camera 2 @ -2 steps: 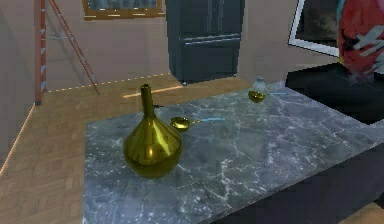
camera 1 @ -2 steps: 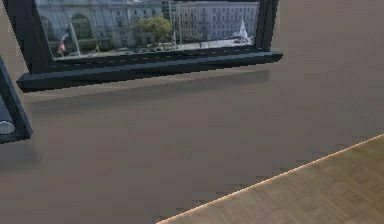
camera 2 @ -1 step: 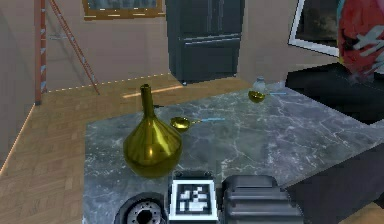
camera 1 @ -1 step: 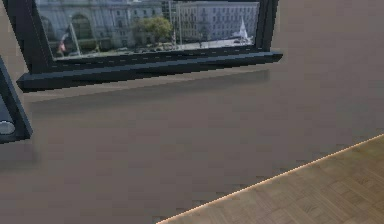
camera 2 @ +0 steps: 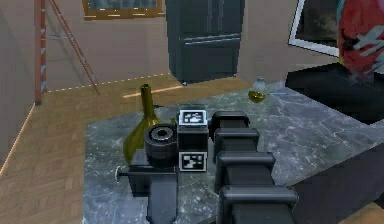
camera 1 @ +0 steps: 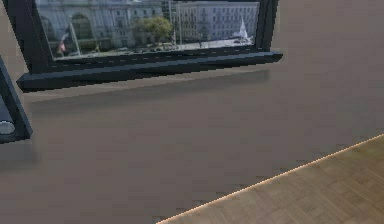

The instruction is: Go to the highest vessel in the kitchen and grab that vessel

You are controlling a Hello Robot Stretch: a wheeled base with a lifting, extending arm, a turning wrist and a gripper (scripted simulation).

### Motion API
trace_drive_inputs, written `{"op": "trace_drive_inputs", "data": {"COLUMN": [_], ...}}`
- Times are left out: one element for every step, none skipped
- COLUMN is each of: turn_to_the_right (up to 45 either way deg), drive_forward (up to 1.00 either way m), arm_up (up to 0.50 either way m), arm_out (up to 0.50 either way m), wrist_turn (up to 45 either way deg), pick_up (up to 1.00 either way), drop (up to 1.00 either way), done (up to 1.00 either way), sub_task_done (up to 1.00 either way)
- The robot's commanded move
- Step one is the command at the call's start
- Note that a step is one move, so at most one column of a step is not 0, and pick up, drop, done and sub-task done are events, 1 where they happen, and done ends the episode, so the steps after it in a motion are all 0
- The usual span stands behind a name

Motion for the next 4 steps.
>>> {"op": "trace_drive_inputs", "data": {"turn_to_the_right": [0.0, 0.0, 0.0, 0.0], "drive_forward": [0.0, 0.0, 0.0, 0.0], "arm_up": [0.0, 0.0, 0.0, 0.0], "arm_out": [0.0, 0.0, 0.0, 0.0], "wrist_turn": [45.0, 45.0, 45.0, 21.0], "pick_up": [0.0, 0.0, 0.0, 0.0], "drop": [0.0, 0.0, 0.0, 0.0], "done": [0.0, 0.0, 0.0, 0.0], "sub_task_done": [0.0, 0.0, 0.0, 0.0]}}
